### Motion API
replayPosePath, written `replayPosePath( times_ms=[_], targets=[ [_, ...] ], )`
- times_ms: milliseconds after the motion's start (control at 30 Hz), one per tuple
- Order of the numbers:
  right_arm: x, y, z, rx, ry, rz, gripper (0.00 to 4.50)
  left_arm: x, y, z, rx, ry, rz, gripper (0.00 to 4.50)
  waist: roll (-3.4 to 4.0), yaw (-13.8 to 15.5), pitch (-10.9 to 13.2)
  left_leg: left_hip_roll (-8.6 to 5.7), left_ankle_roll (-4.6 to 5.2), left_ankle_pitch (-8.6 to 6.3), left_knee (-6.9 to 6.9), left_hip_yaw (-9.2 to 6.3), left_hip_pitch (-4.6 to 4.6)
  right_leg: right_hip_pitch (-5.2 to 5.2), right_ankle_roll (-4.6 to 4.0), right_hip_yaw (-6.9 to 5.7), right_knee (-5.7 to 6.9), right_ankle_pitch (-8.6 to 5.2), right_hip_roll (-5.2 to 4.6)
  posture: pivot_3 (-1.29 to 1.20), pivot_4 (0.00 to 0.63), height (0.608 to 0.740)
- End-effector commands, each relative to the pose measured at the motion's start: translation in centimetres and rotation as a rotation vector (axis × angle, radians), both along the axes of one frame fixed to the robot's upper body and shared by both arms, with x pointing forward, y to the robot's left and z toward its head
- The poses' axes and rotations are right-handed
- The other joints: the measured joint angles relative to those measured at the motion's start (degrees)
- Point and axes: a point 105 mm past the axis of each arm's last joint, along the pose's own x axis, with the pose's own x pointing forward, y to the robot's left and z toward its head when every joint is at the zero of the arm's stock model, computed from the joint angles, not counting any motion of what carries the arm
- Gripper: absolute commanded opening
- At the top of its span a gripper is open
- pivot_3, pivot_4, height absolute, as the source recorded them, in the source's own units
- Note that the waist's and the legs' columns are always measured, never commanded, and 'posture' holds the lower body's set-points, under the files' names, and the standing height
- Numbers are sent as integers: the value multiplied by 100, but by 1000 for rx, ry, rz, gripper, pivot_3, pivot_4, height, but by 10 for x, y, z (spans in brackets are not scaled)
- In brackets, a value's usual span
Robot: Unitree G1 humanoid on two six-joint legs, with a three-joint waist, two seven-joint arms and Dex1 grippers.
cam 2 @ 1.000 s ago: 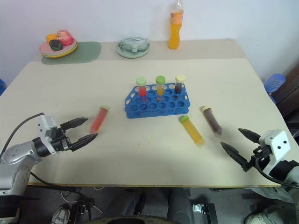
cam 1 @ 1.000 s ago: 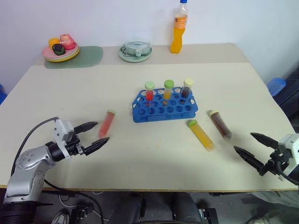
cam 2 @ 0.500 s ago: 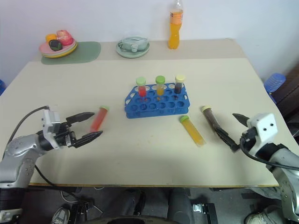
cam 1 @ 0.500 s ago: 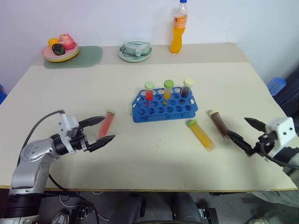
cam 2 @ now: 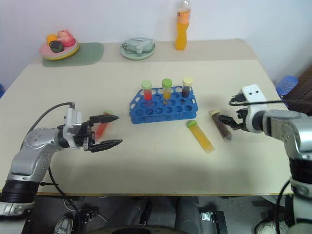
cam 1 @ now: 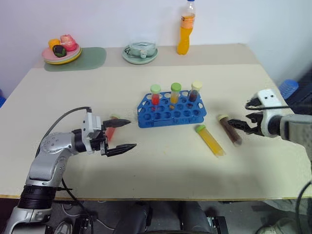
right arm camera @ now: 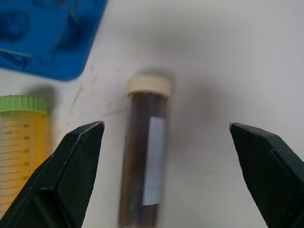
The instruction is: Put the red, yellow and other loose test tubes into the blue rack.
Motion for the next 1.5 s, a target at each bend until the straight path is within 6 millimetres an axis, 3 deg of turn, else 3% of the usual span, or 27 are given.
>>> replayPosePath(
  times_ms=[33, 400, 500, 667, 833, 1000, 1133, 1267, 1400, 1500],
  targets=[
    [3, -2, 4, -6, 53, -28, 4344, -5, -4, 3, 5, -10, -25, 4353, 0, 1, 0, 0, 0, 0, -1, 0, -1, -2, 0, 0, 0, 0, 0, 0, 150, 740],
    [23, 11, -15, -19, 189, -26, 4344, -14, -12, 0, -12, 30, -20, 4353, 0, -3, 1, -1, 0, 0, 2, 2, -2, -4, 0, 1, 2, 0, 0, 0, 150, 740],
    [27, 7, -22, -61, 210, -25, 3494, -16, -14, 2, -17, 36, -19, 4422, -1, -2, 1, -1, 0, 0, 2, 4, -3, -6, 0, 1, 3, 0, -1, 0, 150, 740],
    [32, 6, -25, -101, 217, 8, 996, -18, -15, 2, -16, 46, -9, 4422, -2, -33, 1, 0, 0, 0, 4, 4, 1, -3, 1, 1, 3, 0, 2, 0, 150, 740],
    [34, 7, -21, -137, 193, 52, 996, -18, -15, 2, -21, 47, 2, 4422, -1, -47, 1, 1, 0, 0, 2, 5, 1, -3, 1, 2, 3, 0, 2, 0, 150, 740],
    [29, 12, 0, -150, 92, 184, 996, -17, -15, 2, -25, 46, 9, 4422, 9, -7, 8, 0, 0, 0, 2, 6, -3, -9, 1, 2, 4, 0, 2, 0, 150, 740],
    [9, 31, 17, -88, 12, 368, 996, -16, -15, 1, -30, 48, 13, 4422, 13, 20, 11, -1, 0, 0, 1, 6, -10, -13, 1, 1, 1, 0, 1, 0, 150, 740],
    [-11, 39, 16, -107, -43, 491, 996, -15, -16, 2, -38, 47, 14, 4422, 11, 22, 12, -2, 2, -1, 2, 6, -9, -10, 1, 0, 0, 1, 0, 0, 150, 740],
    [-25, 86, 33, 50, -385, 672, 996, -15, -16, 3, -47, 49, 15, 4422, 7, -6, 14, 0, 2, -1, 1, 3, -6, -8, 1, 0, 2, 1, 1, 0, 150, 740],
    [-29, 108, 44, 181, -555, 741, 996, -15, -16, 2, -48, 51, 16, 4422, 11, -23, 15, 2, 1, -1, 0, 19, 3, -9, 2, 6, 8, 1, 1, 0, 150, 740]
  ],
)
